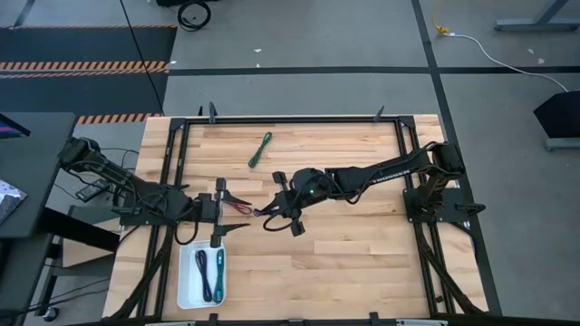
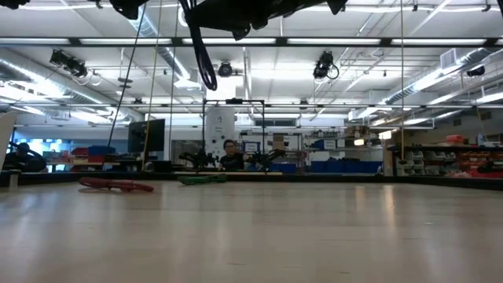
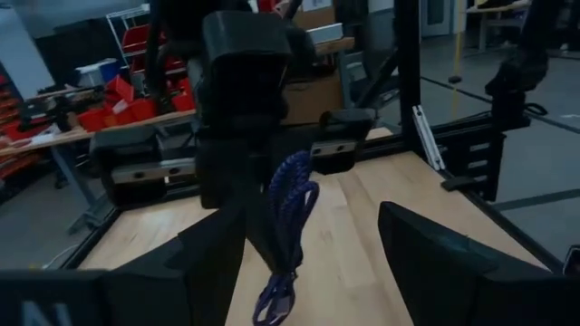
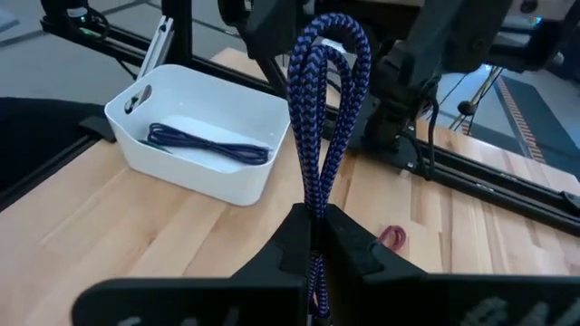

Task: Pick and place USB-C Cables
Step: Put the blue charger cable into the bin

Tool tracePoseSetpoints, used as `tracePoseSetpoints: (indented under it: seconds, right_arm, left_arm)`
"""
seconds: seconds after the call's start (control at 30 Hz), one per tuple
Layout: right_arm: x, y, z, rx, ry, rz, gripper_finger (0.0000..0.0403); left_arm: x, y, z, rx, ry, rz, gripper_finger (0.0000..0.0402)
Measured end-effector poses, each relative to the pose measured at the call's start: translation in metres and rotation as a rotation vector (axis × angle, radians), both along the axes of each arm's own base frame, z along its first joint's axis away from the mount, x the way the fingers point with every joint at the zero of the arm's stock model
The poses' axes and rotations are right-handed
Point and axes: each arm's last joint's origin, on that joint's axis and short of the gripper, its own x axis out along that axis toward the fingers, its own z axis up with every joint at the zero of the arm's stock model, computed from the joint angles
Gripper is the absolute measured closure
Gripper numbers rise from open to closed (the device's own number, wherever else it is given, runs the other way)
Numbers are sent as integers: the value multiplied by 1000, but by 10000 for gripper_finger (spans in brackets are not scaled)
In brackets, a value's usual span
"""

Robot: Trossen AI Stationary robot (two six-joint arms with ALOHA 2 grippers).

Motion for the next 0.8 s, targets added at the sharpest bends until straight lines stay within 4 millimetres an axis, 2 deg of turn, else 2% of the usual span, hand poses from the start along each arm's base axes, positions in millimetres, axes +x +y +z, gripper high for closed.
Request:
tracePoseSetpoints:
  seconds: [0.23,0.8]
  right_arm:
    - [0,3,2,22,-17,77,387]
    - [1,4,4,31,-50,84,387]
  left_arm:
    - [0,-1,1,-29,-12,-47,141]
    - [11,-8,2,-42,-91,-100,143]
